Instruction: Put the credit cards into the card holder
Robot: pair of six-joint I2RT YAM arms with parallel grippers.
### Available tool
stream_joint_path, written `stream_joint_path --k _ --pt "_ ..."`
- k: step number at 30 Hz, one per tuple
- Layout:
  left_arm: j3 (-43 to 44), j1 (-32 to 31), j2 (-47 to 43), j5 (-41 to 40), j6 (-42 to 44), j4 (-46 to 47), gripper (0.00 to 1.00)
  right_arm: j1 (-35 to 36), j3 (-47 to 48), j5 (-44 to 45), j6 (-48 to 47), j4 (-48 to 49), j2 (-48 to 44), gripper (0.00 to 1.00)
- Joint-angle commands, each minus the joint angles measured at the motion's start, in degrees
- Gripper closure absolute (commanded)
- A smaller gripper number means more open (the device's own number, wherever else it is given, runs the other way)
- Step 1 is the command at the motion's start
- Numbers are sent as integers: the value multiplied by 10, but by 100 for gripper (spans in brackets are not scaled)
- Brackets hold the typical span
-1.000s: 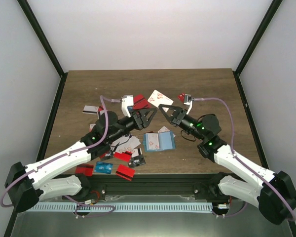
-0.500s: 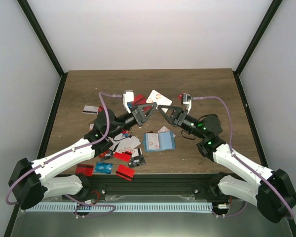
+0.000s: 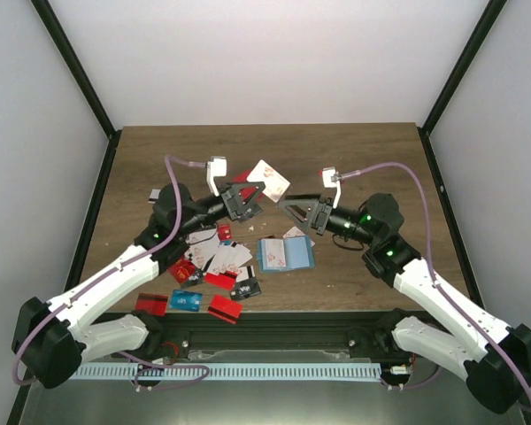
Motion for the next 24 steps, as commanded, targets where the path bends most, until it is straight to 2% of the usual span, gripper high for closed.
stream_joint_path --k 1,8,18,24 --pt "27 26 -13 125 46 -76 96 -29 55 -45 -149 -162 -12 17" --pt "48 31 -5 225 56 -106 96 -43 117 -121 -216 -249 38 15" --pt "89 31 -35 201 132 -219 96 -49 127 -114 -265 -329 8 15" --pt "91 31 -34 225 141 -225 96 -53 110 -124 -254 -322 -9 18"
